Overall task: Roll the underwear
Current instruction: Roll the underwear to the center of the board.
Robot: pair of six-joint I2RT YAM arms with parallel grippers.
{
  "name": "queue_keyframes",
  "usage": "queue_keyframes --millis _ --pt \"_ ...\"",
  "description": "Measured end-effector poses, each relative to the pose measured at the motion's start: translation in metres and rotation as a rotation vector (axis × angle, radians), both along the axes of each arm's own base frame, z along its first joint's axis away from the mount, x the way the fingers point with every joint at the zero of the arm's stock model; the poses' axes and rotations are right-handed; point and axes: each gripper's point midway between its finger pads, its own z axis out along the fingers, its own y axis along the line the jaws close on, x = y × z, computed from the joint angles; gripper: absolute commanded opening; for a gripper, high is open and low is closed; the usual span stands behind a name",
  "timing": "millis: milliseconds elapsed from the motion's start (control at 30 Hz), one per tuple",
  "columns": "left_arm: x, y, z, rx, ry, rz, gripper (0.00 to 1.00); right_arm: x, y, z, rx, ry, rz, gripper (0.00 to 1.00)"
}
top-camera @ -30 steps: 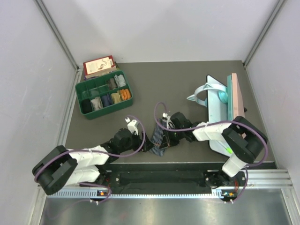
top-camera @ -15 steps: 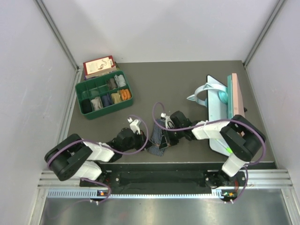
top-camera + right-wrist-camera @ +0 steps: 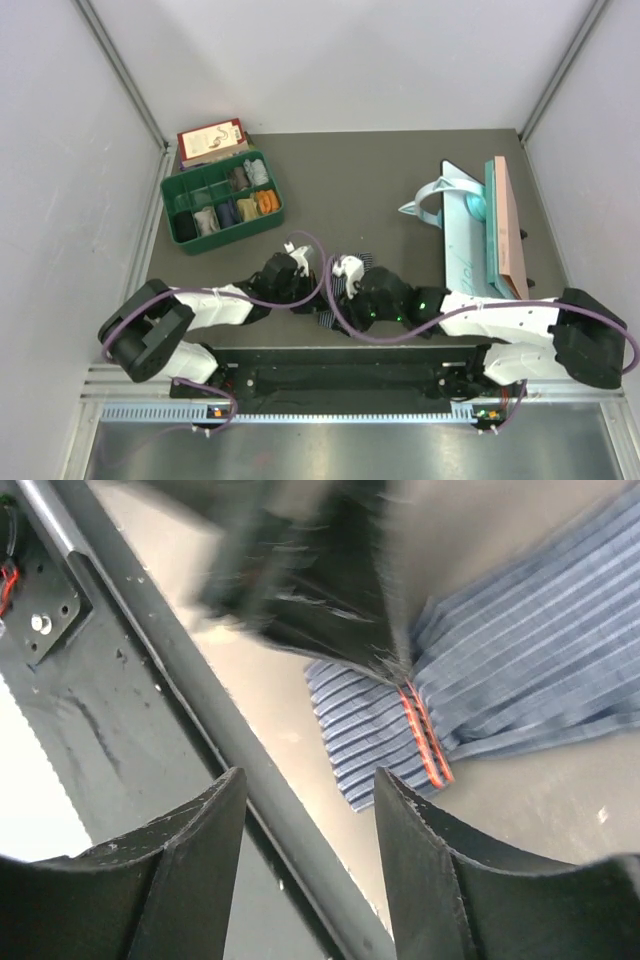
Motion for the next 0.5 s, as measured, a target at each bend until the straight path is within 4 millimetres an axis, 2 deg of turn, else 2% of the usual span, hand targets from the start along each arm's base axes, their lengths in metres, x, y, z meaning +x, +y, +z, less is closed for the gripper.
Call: queue_keyframes --millis 100,233,500 --pt "-0.001 0.002 -0.001 0.006 0.054 -0.012 0.00 -0.014 0.010 -0.002 -0.018 -0.147 0.057 0.54" --pt "-0.001 0.005 -0.003 -0.011 0.123 -0.029 0.00 -0.024 0.011 -0.017 -0.075 -0.295 0.101 0.54" --pt "-0.006 0.007 -0.004 -0.028 0.196 -0.069 0.00 -0.016 0.011 -0.042 -0.191 -0.447 0.110 0.53"
